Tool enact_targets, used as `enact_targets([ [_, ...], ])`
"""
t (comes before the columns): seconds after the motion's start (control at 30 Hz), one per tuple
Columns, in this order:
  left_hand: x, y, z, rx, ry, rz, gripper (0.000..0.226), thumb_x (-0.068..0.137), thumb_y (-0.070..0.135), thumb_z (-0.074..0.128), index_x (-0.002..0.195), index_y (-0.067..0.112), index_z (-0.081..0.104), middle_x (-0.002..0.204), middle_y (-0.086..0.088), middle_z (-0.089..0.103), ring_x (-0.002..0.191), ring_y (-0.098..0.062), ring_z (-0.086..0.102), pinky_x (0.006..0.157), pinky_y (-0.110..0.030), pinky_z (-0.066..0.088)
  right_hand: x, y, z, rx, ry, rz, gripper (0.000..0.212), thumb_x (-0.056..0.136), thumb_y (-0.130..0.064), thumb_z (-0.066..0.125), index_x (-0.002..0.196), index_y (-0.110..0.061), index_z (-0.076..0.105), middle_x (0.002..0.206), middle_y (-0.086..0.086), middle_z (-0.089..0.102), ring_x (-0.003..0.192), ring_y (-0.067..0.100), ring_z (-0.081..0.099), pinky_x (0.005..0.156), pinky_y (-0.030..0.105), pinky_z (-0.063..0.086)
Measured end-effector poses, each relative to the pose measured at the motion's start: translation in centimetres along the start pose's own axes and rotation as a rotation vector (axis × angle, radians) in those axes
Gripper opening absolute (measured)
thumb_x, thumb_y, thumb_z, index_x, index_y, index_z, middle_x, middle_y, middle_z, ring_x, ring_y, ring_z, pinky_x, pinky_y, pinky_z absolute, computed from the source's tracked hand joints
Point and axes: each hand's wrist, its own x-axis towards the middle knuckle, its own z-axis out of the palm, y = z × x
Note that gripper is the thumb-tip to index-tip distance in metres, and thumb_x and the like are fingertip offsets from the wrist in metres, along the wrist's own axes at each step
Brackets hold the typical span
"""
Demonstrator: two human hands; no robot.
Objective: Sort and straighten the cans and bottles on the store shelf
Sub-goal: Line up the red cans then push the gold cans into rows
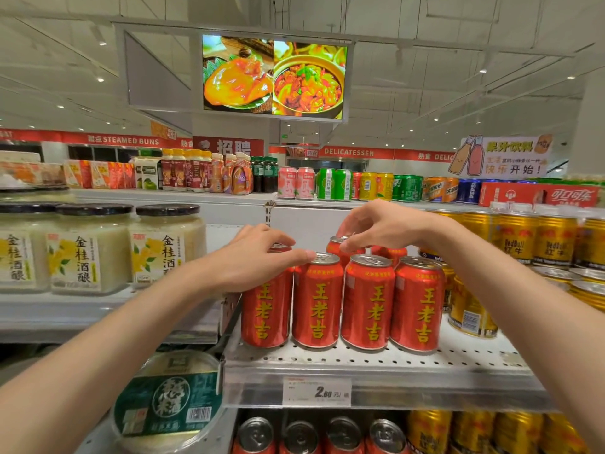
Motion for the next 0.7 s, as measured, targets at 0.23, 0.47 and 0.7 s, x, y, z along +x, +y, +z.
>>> enact_targets([
  [0.23,0.0,-0.1,0.1,-0.002,0.005,-0.007,0.069,0.088,0.071,0.048,0.14,0.026,0.055,0.144,0.001,0.049,0.137,-0.014,0.035,0.106,-0.036,0.032,2.3,-2.3,1.9,0.067,-0.047,-0.058,0.022,0.088,-0.033,0.077,0.103,-0.016,0.076,0.096,-0.003,0.079,0.088,0.012,0.075,0.084,0.037,0.063],
  [0.47,-0.1,-0.3,0.1,0.009,0.019,0.005,0.064,0.09,0.07,0.046,0.139,0.029,0.055,0.141,0.001,0.05,0.137,-0.016,0.036,0.109,-0.039,0.033,1.8,-2.1,1.9,0.083,0.005,-0.035,0.029,0.092,-0.042,0.07,0.105,-0.017,0.077,0.1,-0.002,0.078,0.095,0.014,0.074,0.085,0.034,0.063],
  [0.7,0.4,0.5,-0.4,0.081,-0.001,0.068,0.05,0.094,0.066,0.046,0.134,0.037,0.056,0.142,0.006,0.051,0.134,-0.015,0.04,0.112,-0.046,0.035,-1.6,1.6,-1.0,-0.104,0.211,0.075,0.029,0.1,-0.03,0.06,0.12,-0.014,0.072,0.12,0.001,0.072,0.107,0.018,0.065,0.087,0.029,0.05],
])
